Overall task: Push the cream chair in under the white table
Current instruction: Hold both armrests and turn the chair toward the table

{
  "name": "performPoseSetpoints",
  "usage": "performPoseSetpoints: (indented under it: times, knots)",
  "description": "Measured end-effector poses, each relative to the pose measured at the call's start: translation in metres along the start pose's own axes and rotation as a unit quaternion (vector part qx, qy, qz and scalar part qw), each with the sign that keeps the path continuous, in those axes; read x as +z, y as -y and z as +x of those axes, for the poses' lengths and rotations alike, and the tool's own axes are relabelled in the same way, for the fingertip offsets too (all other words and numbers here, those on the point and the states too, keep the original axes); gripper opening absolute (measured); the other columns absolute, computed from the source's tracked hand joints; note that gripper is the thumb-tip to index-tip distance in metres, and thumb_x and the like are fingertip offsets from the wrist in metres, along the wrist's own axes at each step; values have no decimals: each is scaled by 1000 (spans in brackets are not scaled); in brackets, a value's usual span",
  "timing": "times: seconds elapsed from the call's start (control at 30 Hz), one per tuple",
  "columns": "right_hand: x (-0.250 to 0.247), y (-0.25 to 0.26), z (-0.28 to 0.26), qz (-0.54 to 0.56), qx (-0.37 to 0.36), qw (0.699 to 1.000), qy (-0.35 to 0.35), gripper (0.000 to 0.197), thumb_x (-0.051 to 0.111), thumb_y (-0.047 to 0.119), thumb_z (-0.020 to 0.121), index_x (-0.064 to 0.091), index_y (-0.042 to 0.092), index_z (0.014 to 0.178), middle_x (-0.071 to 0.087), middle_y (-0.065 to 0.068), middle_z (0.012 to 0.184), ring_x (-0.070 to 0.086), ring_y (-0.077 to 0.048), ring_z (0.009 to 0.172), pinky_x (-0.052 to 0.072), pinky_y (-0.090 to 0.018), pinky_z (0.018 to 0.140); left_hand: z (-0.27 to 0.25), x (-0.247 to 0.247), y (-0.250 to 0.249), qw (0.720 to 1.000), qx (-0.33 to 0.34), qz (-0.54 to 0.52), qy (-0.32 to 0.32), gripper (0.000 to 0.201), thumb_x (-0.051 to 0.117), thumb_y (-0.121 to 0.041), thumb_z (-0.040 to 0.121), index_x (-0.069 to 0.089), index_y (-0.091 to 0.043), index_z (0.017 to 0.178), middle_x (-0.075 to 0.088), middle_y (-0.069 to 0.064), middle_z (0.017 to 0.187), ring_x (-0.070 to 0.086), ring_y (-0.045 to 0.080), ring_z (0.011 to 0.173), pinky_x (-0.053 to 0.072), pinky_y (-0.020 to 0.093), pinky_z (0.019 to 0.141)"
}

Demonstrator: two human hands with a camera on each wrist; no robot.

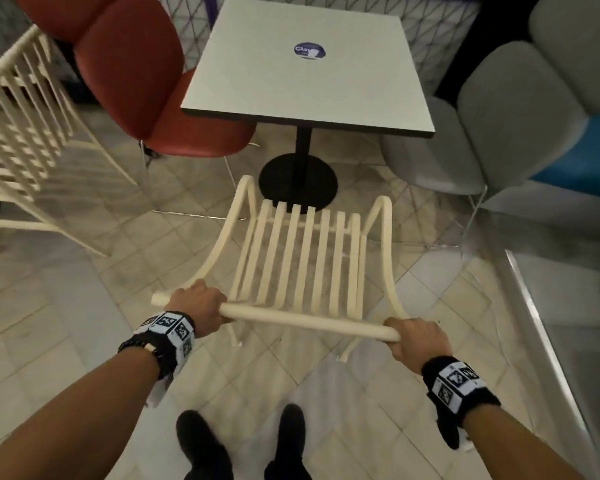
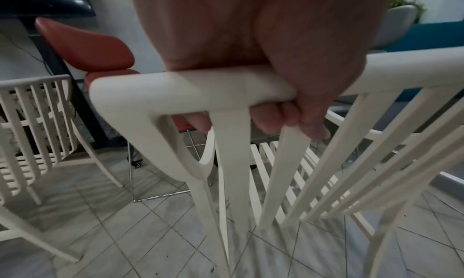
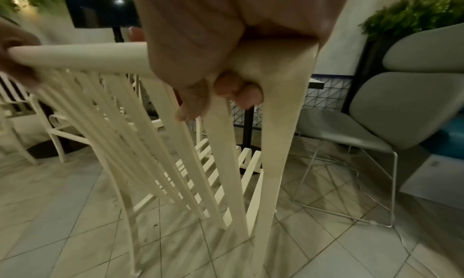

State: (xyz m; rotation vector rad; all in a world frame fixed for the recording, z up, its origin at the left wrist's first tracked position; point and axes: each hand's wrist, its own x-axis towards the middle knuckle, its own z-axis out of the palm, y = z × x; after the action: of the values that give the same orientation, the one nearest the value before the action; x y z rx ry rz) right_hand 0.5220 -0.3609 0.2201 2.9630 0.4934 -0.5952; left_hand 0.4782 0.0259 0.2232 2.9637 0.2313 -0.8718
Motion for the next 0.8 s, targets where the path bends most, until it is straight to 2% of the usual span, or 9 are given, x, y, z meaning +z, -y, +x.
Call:
performPoseSetpoints:
  times: [0.17,0.23,0.3,0.33,0.43,0.5,0.57,0.63,0.8]
  knots:
    - [-7,-23,-7,230,-23,973,-22,41,64,60,77,61,33,108,48,5,101,43,-12,96,44,-29,84,-13,3,20,991,19,-115,-61,47,52,-78,72,60,-35,87,57,-13,82,53,14,83,42,37,82]
    - [-9,-35,-10,332,78,939,-54,46,61,61,79,60,28,112,49,1,109,48,-16,101,44,-32,86,-16,2,35,977,-65,-176,-98,49,45,-79,75,59,-34,87,57,-10,90,56,17,90,44,41,87]
    - [-11,-42,-2,355,201,913,-8,60,57,62,82,60,12,114,57,-11,108,60,-26,93,51,-37,81,-11,0,42,968,-148,-182,-84,58,36,-77,81,61,-27,94,60,0,103,58,24,97,44,44,88]
    - [-8,-44,7,402,264,875,59,62,60,57,84,58,3,114,59,-15,103,63,-29,85,55,-39,75,-7,-1,41,969,-164,-176,-52,64,32,-78,81,61,-24,97,59,4,108,58,27,99,45,44,90]
    - [3,-44,29,637,370,653,176,44,71,20,85,53,-8,113,59,-25,96,64,-36,73,60,-37,51,11,-3,33,957,-205,-206,-14,66,44,-74,81,56,-16,112,54,10,119,59,32,105,47,46,92]
    - [5,-45,37,675,392,601,174,31,63,4,87,52,-9,113,57,-28,99,62,-39,76,57,-32,41,21,0,35,929,-275,-249,-13,65,59,-63,81,55,-7,114,60,16,115,62,34,98,51,42,83]
    - [7,-45,43,678,408,585,179,27,56,-1,88,50,-11,113,56,-30,103,60,-39,77,54,-31,36,30,2,43,904,-321,-283,12,57,67,-54,78,63,0,99,70,18,93,69,33,80,58,38,70]
    - [6,-44,50,659,423,598,172,26,51,-2,89,46,-13,113,55,-33,109,60,-41,78,53,-31,33,41,1,51,888,-344,-304,23,40,71,-38,78,62,1,80,69,18,77,69,32,65,60,37,63]
    - [-11,-48,84,646,405,631,141,25,49,0,91,45,-14,112,54,-28,97,59,-36,75,52,-26,34,72,-26,57,894,-337,-295,14,23,65,-21,80,60,1,75,69,21,81,61,31,62,45,31,51]
